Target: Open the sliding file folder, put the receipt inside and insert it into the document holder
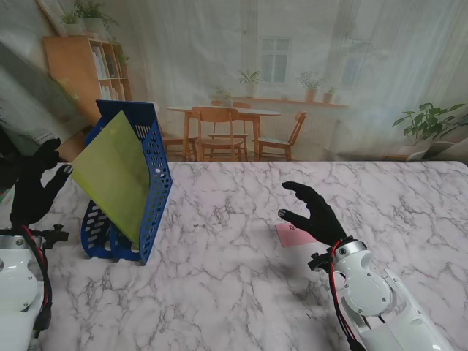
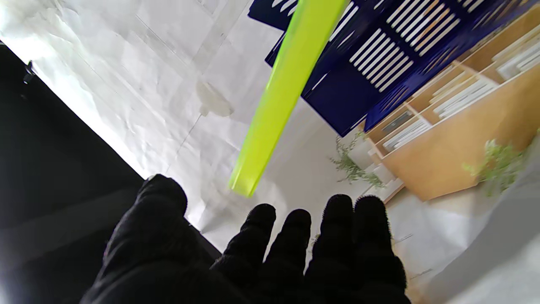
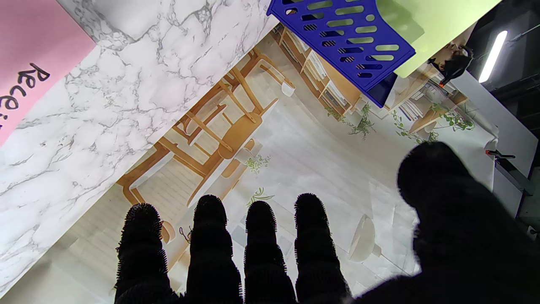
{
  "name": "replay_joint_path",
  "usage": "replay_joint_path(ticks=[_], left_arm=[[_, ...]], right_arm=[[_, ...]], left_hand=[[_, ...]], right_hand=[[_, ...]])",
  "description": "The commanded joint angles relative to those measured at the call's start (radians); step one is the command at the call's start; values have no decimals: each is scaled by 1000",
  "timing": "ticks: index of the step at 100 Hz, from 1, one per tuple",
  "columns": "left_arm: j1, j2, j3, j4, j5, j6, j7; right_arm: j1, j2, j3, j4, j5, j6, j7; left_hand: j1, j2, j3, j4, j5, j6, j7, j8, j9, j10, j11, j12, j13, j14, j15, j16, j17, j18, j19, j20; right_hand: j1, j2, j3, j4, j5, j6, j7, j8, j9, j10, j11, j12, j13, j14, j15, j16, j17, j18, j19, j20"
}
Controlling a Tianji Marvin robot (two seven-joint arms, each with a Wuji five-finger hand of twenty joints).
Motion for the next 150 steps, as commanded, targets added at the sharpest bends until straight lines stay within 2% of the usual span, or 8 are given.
replay_joint_path(ticks=[1, 30, 51, 60, 87, 105, 124, 150], left_arm=[[4, -9, 15, 15, -15, 15, -26], [12, -12, 60, 35, -36, 73, -21], [8, -12, 84, 43, -51, 95, -27], [4, -11, 95, 39, -58, 103, -35], [3, 2, 117, -19, -55, 125, -84], [-9, 5, 139, -46, -59, 146, -98], [-34, 1, 184, -27, -51, 201, -82], [-56, -8, 244, 13, -53, 259, -48]], right_arm=[[-1, -1, -1, 4, -2, 3, 1], [-2, -1, 1, 3, -1, 1, 0], [-1, -1, 0, 5, 0, 2, 2], [0, -1, 0, 5, 0, 3, 2], [-1, -2, 1, 6, 1, 1, 0], [-2, -2, 3, 6, 2, -2, 0], [-2, -2, 4, 5, 4, -4, 0], [-4, -2, 6, 3, 8, -4, 0]], left_hand=[[-20, -2, -22, -24, -21, 34, -13, -13, 1, 17, -18, -13, -12, 14, 13, -13, 14, -48, 32, -3], [-2, -15, -15, -23, 36, 70, 13, 17, 101, 48, 19, 56, 53, 49, 97, 21, 73, -39, 147, 46], [22, -13, -12, -21, 105, 63, 54, 53, 196, 57, 40, 103, 137, 76, 156, 67, 140, -13, 245, 88], [30, -10, -10, -21, 113, 55, 59, 57, 207, 52, 40, 107, 143, 73, 157, 69, 143, -11, 253, 91], [49, -4, -8, -20, 107, 45, 58, 59, 203, 40, 35, 109, 140, 62, 148, 65, 137, -17, 247, 88], [104, 1, 3, -15, 98, 42, 59, 59, 197, 35, 33, 110, 138, 55, 145, 64, 138, -23, 245, 86], [150, 3, 3, -12, 76, 43, 52, 52, 178, 35, 28, 108, 124, 50, 139, 60, 130, -30, 229, 78], [142, -6, -5, -12, 55, 41, 32, 31, 174, 32, 29, 107, 119, 48, 142, 58, 129, -33, 227, 77]], right_hand=[[-33, 30, -25, -13, 0, -4, -22, 0, -1, -4, -20, -8, -24, -36, -58, -8, -10, -45, -22, 15], [-33, 31, -24, -14, -1, 0, -24, 0, -4, 1, -15, -6, -25, -36, -58, -7, -10, -46, -22, 16], [-32, 33, -24, -14, -1, 0, -24, 1, -5, 1, -13, -5, -25, -36, -58, -7, -9, -45, -22, 16], [-31, 33, -24, -14, -2, 0, -25, 1, -4, 2, -12, -5, -25, -35, -58, -7, -10, -45, -22, 16], [-30, 36, -24, -14, -2, -2, -24, 2, -6, 3, -12, -6, -25, -36, -58, -7, -10, -45, -23, 17], [-31, 40, -25, -14, -1, -2, -24, 3, -5, 3, -12, -6, -25, -36, -58, -7, -10, -46, -23, 17], [-31, 44, -27, -15, -2, -2, -24, 3, -4, 2, -12, -6, -25, -36, -58, -7, -10, -46, -23, 17], [-29, 51, -29, -15, -1, -3, -24, 3, -1, 3, -11, -6, -23, -36, -57, -7, -10, -46, -23, 18]])
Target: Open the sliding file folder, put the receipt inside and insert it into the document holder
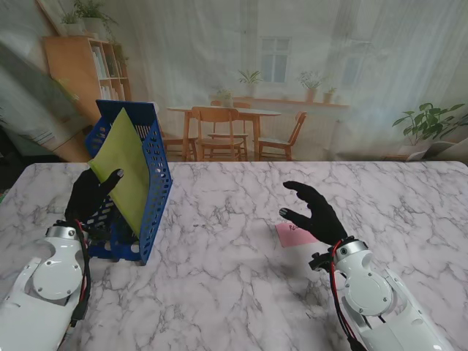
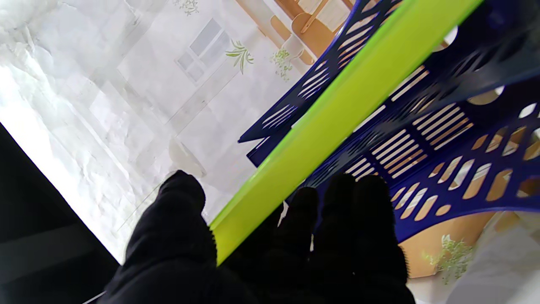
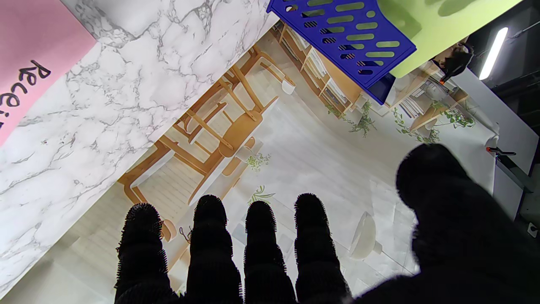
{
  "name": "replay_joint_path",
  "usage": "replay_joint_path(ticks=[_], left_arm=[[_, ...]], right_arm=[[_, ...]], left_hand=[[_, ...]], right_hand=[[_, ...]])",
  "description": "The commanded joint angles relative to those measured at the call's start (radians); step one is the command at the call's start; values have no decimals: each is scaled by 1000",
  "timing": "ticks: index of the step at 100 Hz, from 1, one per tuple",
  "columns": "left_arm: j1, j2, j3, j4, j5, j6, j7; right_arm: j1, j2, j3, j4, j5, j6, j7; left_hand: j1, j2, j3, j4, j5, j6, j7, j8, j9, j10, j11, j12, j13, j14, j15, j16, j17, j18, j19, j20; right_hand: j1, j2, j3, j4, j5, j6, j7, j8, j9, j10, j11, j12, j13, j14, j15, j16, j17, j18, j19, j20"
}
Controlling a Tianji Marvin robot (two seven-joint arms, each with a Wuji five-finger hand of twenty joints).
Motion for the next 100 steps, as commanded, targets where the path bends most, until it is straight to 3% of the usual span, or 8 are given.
replay_joint_path(ticks=[1, 41, 56, 62, 73, 83, 84, 100], left_arm=[[1, -11, 17, 11, -3, 15, -12], [4, -30, 86, 35, -46, 81, 35], [3, -39, 94, 34, -96, 99, 43], [0, -44, 97, 36, -109, 102, 54], [-5, -50, 102, 36, -128, 112, 68], [-10, -59, 108, 36, -123, 107, 106], [-9, -60, 109, 35, -125, 105, 111], [-21, -76, 115, 38, -80, 42, 205]], right_arm=[[-3, -2, 1, 1, 1, 0, 1], [-4, -2, 2, 0, 7, 0, 1], [-5, -3, 2, -1, 9, -1, 1], [-5, -3, 3, -1, 10, -1, 1], [-6, -3, 3, -2, 11, 0, 1], [-6, -3, 4, -2, 12, 0, 2], [-6, -3, 4, -2, 12, 0, 2], [-7, -3, 5, -3, 13, 1, 2]], left_hand=[[25, 6, -4, -12, -20, -7, -15, -11, -12, -14, 1, 11, -8, 19, 0, 1, 1, -61, 3, 11], [73, 11, 7, -6, -29, -9, -26, -31, -22, -8, -10, -5, -15, 16, -11, -18, 2, -63, -1, 8], [199, 31, 42, 1, 8, -15, -2, -36, 24, -9, -8, -31, 29, 5, -12, -62, 51, -58, -9, -2], [279, 11, 82, -11, 24, -23, 34, -7, 56, -14, -7, -46, 61, -3, -5, -87, 90, -61, -4, -6], [285, -56, 246, -33, 61, -44, 78, 40, 111, -28, -4, -69, 109, -17, 0, -119, 138, -58, -1, -14], [284, -91, 320, -42, 131, -58, 130, 57, 186, -34, 22, -73, 180, -18, 25, -126, 206, -48, 26, -11], [285, -94, 330, -53, 135, -59, 139, 53, 188, -34, 30, -76, 186, -17, 26, -132, 212, -48, 25, -14], [285, -110, 345, -70, 177, -93, 255, 19, 190, -69, 180, -106, 264, -43, 45, -167, 305, -61, 44, -50]], right_hand=[[-29, 39, -29, -15, -1, -4, -23, 3, -1, 0, -11, -6, -23, -35, -57, -7, -10, -45, -22, 17], [-27, 44, -31, -15, 1, -5, -22, 4, 13, 0, -5, -3, -22, -37, -57, -7, -10, -46, -22, 18], [-24, 47, -31, -15, 1, -4, -22, 4, 17, 2, -2, -1, -22, -37, -57, -7, -10, -45, -22, 18], [-25, 47, -32, -15, 1, -4, -21, 4, 19, 3, -1, -1, -21, -38, -57, -6, -10, -45, -22, 18], [-23, 49, -32, -15, 2, -5, -21, 4, 24, 3, 2, 1, -20, -38, -57, -6, -11, -46, -23, 18], [-23, 49, -32, -15, 1, -5, -20, 5, 31, 3, 4, 2, -20, -40, -57, -6, -10, -46, -22, 18], [-23, 49, -32, -15, 1, -5, -20, 5, 31, 3, 4, 2, -20, -39, -57, -6, -10, -47, -22, 18], [-22, 50, -32, -15, 2, -6, -19, 5, 36, 3, 7, 3, -19, -39, -57, -6, -11, -44, -23, 18]])
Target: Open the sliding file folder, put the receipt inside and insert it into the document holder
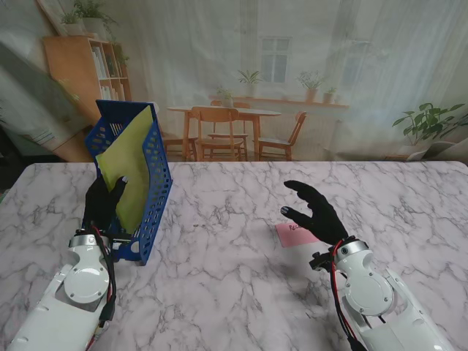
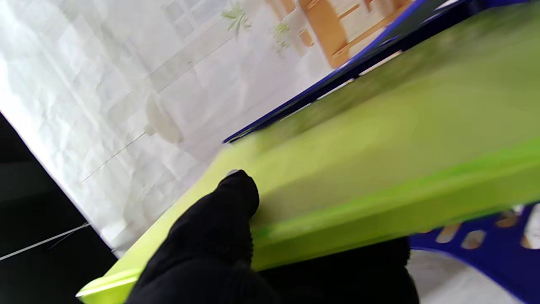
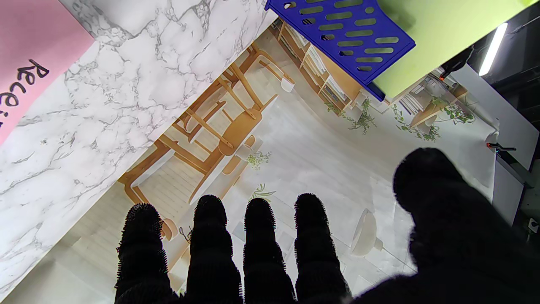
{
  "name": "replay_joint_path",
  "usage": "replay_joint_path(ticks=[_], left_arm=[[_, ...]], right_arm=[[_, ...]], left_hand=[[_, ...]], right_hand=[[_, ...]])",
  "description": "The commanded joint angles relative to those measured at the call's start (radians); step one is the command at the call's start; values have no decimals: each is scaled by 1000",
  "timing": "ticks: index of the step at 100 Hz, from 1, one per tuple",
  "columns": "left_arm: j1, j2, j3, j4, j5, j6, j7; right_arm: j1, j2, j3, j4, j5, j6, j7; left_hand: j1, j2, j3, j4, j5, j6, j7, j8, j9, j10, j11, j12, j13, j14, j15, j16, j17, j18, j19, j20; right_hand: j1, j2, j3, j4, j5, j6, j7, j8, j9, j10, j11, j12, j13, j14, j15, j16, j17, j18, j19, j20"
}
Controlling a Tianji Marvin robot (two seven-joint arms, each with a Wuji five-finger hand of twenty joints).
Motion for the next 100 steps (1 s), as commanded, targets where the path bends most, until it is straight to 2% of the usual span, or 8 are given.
replay_joint_path(ticks=[1, 18, 37, 47, 57, 77, 91, 100], left_arm=[[-11, -15, 2, -3, 35, -17, 8], [-22, -28, -2, -14, 64, -87, 74], [-20, -29, -30, -83, 69, -159, 78], [-17, -24, -53, -141, 71, -191, 56], [-8, -12, -78, -219, 59, -217, 2], [20, 25, -127, -394, 38, -253, -146], [26, 53, -140, -495, -16, -233, -264], [17, 63, -127, -532, -50, -205, -312]], right_arm=[[-5, -2, 1, -2, 1, 2, 1], [-6, -2, 0, -2, 1, 3, 1], [-5, -2, -2, -1, 1, 7, 4], [-4, -2, -2, 0, 1, 6, 5], [-4, -2, -1, 1, 0, 2, 4], [-6, -2, 2, 1, 0, -6, 0], [-6, -2, 4, 0, 0, -10, -1], [-7, -2, 6, 1, -2, -14, -4]], left_hand=[[81, 7, 54, -21, 41, -46, 49, -18, 11, -37, 56, -23, 33, -11, 26, -17, 61, -62, 28, -35], [81, 7, 60, -28, 58, -72, 108, -22, 18, -54, 83, -23, 52, -25, 29, -26, 90, -76, 30, -50], [81, 9, 63, -31, 50, -83, 164, -35, 18, -60, 95, -21, 57, -28, 36, -30, 95, -80, 34, -62], [81, 11, 63, -32, 45, -84, 173, -39, 17, -60, 97, -20, 57, -28, 38, -30, 95, -83, 34, -64], [81, 12, 63, -32, 42, -85, 182, -43, 18, -63, 100, -18, 57, -29, 39, -30, 93, -85, 33, -67], [81, 23, 52, -30, 32, -108, 223, -29, 28, -82, 119, -9, 68, -35, 55, -19, 89, -99, 50, -63], [82, 42, 38, -23, 14, -137, 269, 0, 25, -107, 151, 9, 62, -33, 71, 5, 70, -108, 62, -58], [81, 43, 37, -22, 5, -139, 283, 10, 24, -106, 165, 18, 65, -29, 79, 20, 66, -105, 75, -50]], right_hand=[[-23, 22, -31, -15, 3, -6, -18, 5, 10, -8, 5, 2, -19, -39, -57, -6, -11, -42, -23, 18], [-23, 23, -31, -16, 2, -6, -18, 5, 14, -9, 5, 2, -18, -39, -57, -7, -11, -41, -23, 18], [-25, 24, -33, -16, 3, -6, -18, 6, 19, -8, 5, 3, -18, -39, -57, -7, -10, -41, -23, 18], [-24, 24, -32, -16, 3, -6, -18, 6, 19, -7, 5, 3, -17, -40, -56, -7, -11, -40, -23, 18], [-25, 24, -33, -17, 4, -6, -17, 6, 20, -8, 5, 3, -17, -38, -56, -7, -10, -39, -23, 19], [-24, 22, -32, -17, 5, -7, -17, 6, 19, -7, 4, 3, -16, -38, -56, -6, -9, -40, -22, 19], [-23, 21, -31, -16, 7, -6, -16, 6, 16, -6, 4, 3, -16, -39, -56, -6, -9, -39, -23, 18], [-22, 20, -30, -16, 6, -6, -16, 6, 15, -6, 5, 4, -16, -37, -56, -6, -8, -39, -22, 19]])
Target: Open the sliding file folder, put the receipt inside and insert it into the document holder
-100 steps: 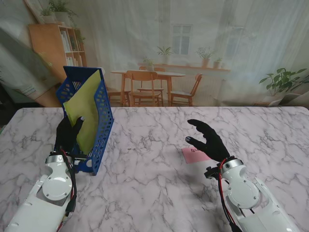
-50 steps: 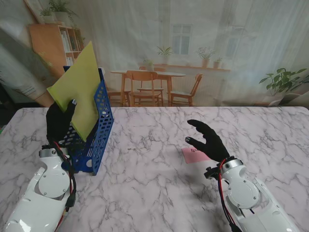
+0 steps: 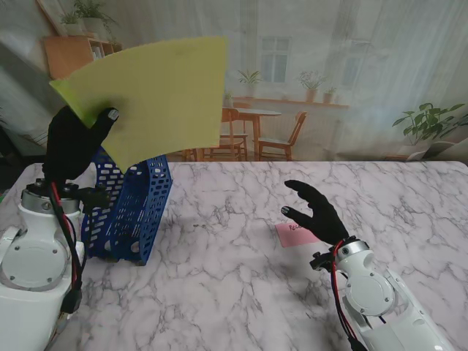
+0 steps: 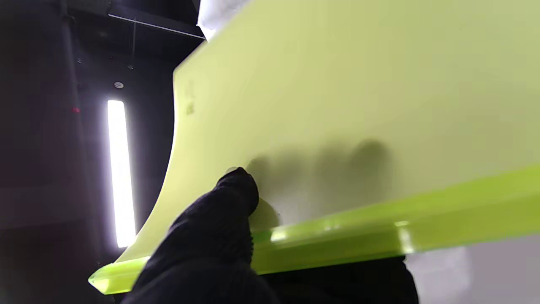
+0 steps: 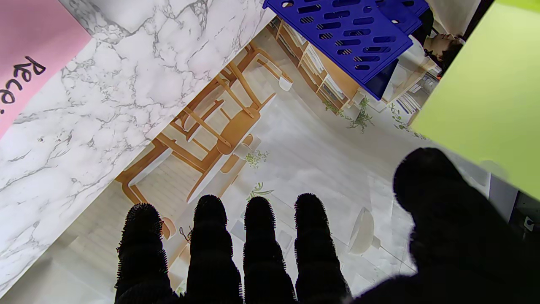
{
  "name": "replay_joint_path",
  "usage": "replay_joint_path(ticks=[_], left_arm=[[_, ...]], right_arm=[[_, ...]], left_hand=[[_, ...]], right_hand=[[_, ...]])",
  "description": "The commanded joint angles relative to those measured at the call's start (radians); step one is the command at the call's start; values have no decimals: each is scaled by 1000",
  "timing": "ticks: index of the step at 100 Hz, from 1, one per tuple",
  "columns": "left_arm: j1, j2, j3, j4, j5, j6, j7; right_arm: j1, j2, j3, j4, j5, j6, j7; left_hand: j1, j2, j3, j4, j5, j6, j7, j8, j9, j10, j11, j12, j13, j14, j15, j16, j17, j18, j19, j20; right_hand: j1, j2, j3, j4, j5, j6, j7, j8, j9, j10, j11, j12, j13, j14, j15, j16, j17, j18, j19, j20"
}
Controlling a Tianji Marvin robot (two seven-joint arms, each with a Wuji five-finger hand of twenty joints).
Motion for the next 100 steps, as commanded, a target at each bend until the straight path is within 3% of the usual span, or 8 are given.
replay_joint_path(ticks=[1, 26, 51, 70, 100], left_arm=[[-20, 10, 17, -24, 1, 22, -14], [-66, 11, 126, -17, -41, 143, -42], [-128, -10, 268, 96, -55, 283, -7], [-171, -30, 361, 173, -131, 379, 5], [-208, -65, 455, 265, -248, 469, 34]], right_arm=[[-5, -2, 2, 1, -2, -4, -3], [-16, -3, 18, -3, -2, -25, -10], [-25, -5, 34, -3, -4, -45, -23], [-28, -7, 44, 0, -9, -54, -34], [-30, -11, 61, 13, -23, -56, -61]], left_hand=[[81, 55, 37, -1, -5, -57, 33, 23, 14, -27, 18, 13, 11, 5, 28, 16, -1, -87, 38, 7], [81, 52, 39, -3, -4, -61, 87, 65, 49, -4, 66, 53, 60, 36, 74, 64, 39, -70, 100, 29], [81, 48, 50, -3, -5, -59, 136, 115, 74, 24, 110, 91, 109, 69, 124, 97, 82, -43, 180, 50], [81, 42, 68, -6, -8, -40, 145, 135, 76, 60, 138, 118, 133, 103, 155, 108, 111, 0, 231, 60], [81, 38, 78, -11, -4, -33, 157, 153, 85, 78, 157, 139, 146, 119, 184, 116, 127, 17, 269, 62]], right_hand=[[-23, 20, -30, -16, 6, -6, -16, 6, 2, -6, 4, 3, -16, -37, -56, -6, -8, -39, -22, 18], [-23, 12, -27, -16, 6, -6, -15, 7, 0, -5, 5, 4, -12, -36, -54, -5, -5, -37, -21, 18], [-20, 1, -19, -15, 5, -4, -15, 7, -4, -3, 5, 4, -12, -35, -52, -5, -3, -37, -21, 18], [16, -12, 10, -7, 1, -3, -14, 8, -7, -1, 9, 5, -7, -33, -49, -3, 0, -38, -20, 18], [118, -62, 247, 29, -2, -3, 8, 12, -10, -3, 26, 11, 5, -28, -39, 0, 13, -38, -10, 15]])
